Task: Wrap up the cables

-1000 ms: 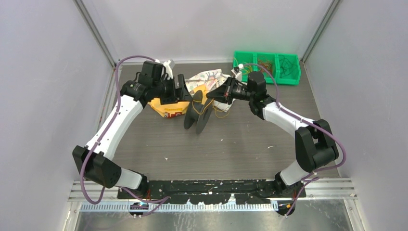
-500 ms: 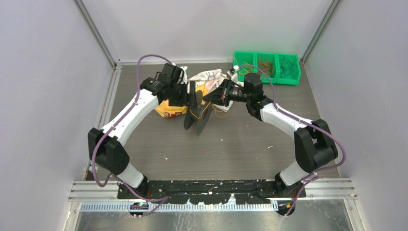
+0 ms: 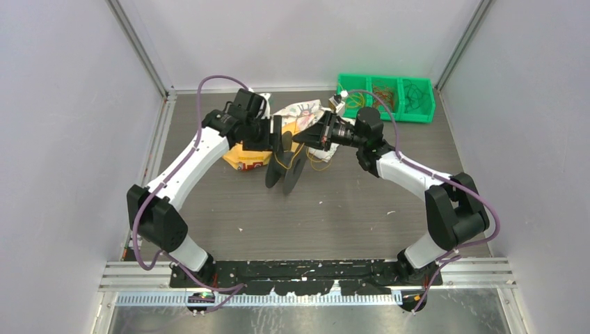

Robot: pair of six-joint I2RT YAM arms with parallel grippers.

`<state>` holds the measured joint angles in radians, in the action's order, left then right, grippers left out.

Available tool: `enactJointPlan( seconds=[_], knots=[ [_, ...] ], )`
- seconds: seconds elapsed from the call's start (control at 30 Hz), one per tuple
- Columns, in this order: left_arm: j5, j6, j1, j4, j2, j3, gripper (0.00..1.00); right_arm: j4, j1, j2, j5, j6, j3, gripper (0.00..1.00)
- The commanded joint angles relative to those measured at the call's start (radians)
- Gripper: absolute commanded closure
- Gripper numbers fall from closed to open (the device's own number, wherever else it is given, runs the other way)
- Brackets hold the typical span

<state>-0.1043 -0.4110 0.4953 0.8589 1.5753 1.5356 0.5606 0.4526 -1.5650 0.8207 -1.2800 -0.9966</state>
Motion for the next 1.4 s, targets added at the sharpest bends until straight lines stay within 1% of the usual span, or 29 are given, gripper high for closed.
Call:
enactJointPlan(
  seconds=[0.0, 0.23, 0.47, 0.67, 0.77, 0.87, 1.03, 1.13, 1.37],
  knots=[
    [-0.002, 0.000, -0.004, 0.013, -0.041, 0.050, 0.31, 0.123, 0.006, 0.051, -0.007, -0.024, 0.026, 1.00],
    [-0.003, 0.005, -0.004, 0.041, -0.049, 0.078, 0.30, 0.196, 0.006, 0.068, -0.006, -0.064, 0.042, 1.00],
    [-0.006, 0.021, -0.004, 0.051, -0.039, 0.057, 0.30, 0.200, 0.007, 0.068, -0.006, -0.068, 0.041, 1.00],
    [-0.009, 0.023, -0.005, 0.034, -0.036, 0.034, 0.33, 0.239, 0.007, 0.030, -0.024, -0.076, 0.060, 0.99],
    [-0.008, 0.026, -0.004, 0.033, -0.027, 0.035, 0.36, 0.308, 0.007, -0.005, -0.026, -0.115, 0.065, 1.00],
    [-0.010, 0.027, -0.004, 0.034, -0.024, 0.037, 0.37, 0.357, 0.006, -0.033, -0.026, -0.143, 0.068, 0.99],
    [-0.005, 0.033, -0.004, 0.036, -0.022, 0.032, 0.37, 0.372, 0.007, -0.050, -0.028, -0.149, 0.079, 1.00],
    [0.004, 0.037, -0.004, 0.037, -0.017, 0.030, 0.40, 0.395, 0.006, -0.060, -0.025, -0.163, 0.085, 0.99],
    [0.005, 0.041, -0.004, 0.020, -0.032, 0.025, 0.36, 0.401, 0.007, -0.027, -0.019, -0.165, 0.123, 0.99]
  ],
)
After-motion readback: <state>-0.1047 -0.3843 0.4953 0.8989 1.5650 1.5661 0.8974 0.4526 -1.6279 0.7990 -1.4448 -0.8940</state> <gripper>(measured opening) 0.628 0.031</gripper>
